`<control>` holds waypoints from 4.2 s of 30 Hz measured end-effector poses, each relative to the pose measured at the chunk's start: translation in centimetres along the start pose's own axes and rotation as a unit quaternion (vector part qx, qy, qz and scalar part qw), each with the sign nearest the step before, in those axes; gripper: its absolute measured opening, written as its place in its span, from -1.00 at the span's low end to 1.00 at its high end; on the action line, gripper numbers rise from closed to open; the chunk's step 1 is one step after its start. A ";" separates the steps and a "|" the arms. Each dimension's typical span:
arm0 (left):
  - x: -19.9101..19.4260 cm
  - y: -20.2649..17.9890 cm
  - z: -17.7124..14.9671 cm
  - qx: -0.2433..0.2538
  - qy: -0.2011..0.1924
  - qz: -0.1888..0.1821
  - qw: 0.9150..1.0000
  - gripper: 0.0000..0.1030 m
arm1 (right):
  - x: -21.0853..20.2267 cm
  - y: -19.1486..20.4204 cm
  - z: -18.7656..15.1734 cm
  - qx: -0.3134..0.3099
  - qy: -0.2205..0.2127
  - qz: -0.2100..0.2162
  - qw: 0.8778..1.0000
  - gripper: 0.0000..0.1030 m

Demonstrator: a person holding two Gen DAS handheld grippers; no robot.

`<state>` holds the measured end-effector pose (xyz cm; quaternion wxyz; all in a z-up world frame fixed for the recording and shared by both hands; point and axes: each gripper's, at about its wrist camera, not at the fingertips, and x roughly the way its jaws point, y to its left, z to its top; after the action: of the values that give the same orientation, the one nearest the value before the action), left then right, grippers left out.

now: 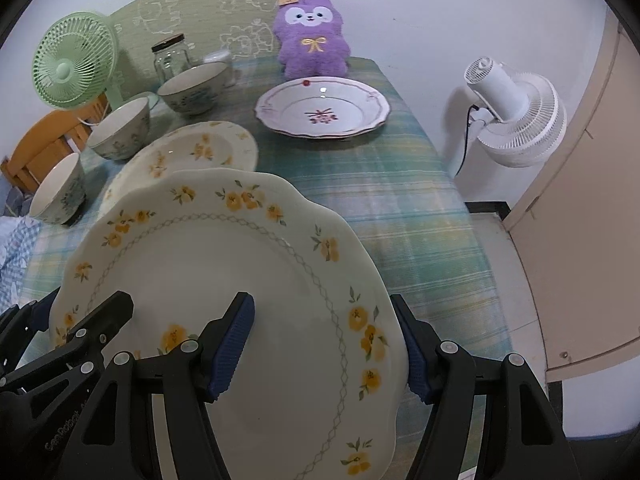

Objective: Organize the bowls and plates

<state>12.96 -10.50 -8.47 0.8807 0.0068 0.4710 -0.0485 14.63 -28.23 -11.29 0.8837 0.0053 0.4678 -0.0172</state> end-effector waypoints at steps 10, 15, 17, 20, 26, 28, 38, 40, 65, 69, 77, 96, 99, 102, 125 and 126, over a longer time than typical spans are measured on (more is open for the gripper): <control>1.6 -3.7 0.3 -0.009 0.003 0.006 1.000 0.16 | 1.5 -3.9 0.3 -0.001 0.011 0.000 1.000 0.37; 2.8 -5.2 0.3 -0.002 0.013 0.008 1.000 0.16 | 2.6 -5.5 0.2 0.011 0.021 0.003 1.000 0.37; 3.2 -5.4 0.3 -0.003 0.015 0.010 1.000 0.16 | 3.0 -5.7 0.1 0.012 0.023 0.005 1.000 0.37; 3.7 -5.7 0.1 -0.004 0.021 0.012 1.000 0.16 | 3.6 -6.1 0.0 0.013 0.029 0.007 0.999 0.37; 4.6 -6.1 -0.6 -0.008 0.031 0.013 0.999 0.16 | 4.4 -6.6 -0.6 0.014 0.037 0.007 0.999 0.37; 4.8 -6.3 -0.7 -0.007 0.030 0.015 0.999 0.16 | 4.7 -6.7 -0.7 0.016 0.039 0.007 0.999 0.37; 6.0 -6.6 -0.6 -0.011 0.030 0.031 0.999 0.16 | 5.9 -7.0 -0.4 0.009 0.037 0.014 0.999 0.37; 6.0 -6.6 -0.6 -0.013 0.030 0.032 0.999 0.17 | 6.1 -7.0 -0.3 0.006 0.036 0.015 0.999 0.40; 3.0 -5.7 0.4 -0.006 0.012 0.009 1.000 0.65 | 2.2 -6.8 0.5 0.014 0.022 0.010 1.000 0.45; 2.2 -5.2 1.0 -0.005 0.009 0.001 1.000 0.69 | 0.8 -6.4 0.9 0.012 0.010 0.004 1.000 0.48; -0.5 -3.4 2.1 -0.006 -0.012 0.003 1.000 0.70 | -1.5 -5.0 2.0 0.017 -0.015 0.010 1.000 0.65; -3.5 2.3 3.5 -0.004 -0.034 0.036 0.999 0.75 | -5.0 1.5 3.4 -0.008 -0.049 0.013 0.999 0.65; -3.6 3.2 3.9 -0.005 -0.032 0.039 0.999 0.73 | -5.0 2.7 3.7 -0.007 -0.046 0.011 0.999 0.65; -3.6 4.1 4.2 0.001 -0.033 0.037 0.999 0.72 | -4.8 3.5 3.9 -0.005 -0.042 0.015 0.999 0.65; 0.0 9.3 8.1 -0.016 -0.024 0.020 0.999 0.63 | -1.9 8.6 7.7 -0.029 -0.063 0.023 0.997 0.65; 0.1 9.4 8.2 -0.019 -0.029 0.020 0.999 0.63 | -1.6 8.6 7.8 -0.027 -0.060 0.025 0.998 0.65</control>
<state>20.66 -1.66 -4.30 0.8946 -0.0020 0.4463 -0.0220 20.50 -19.79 -5.63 0.9101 -0.0083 0.4140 0.0170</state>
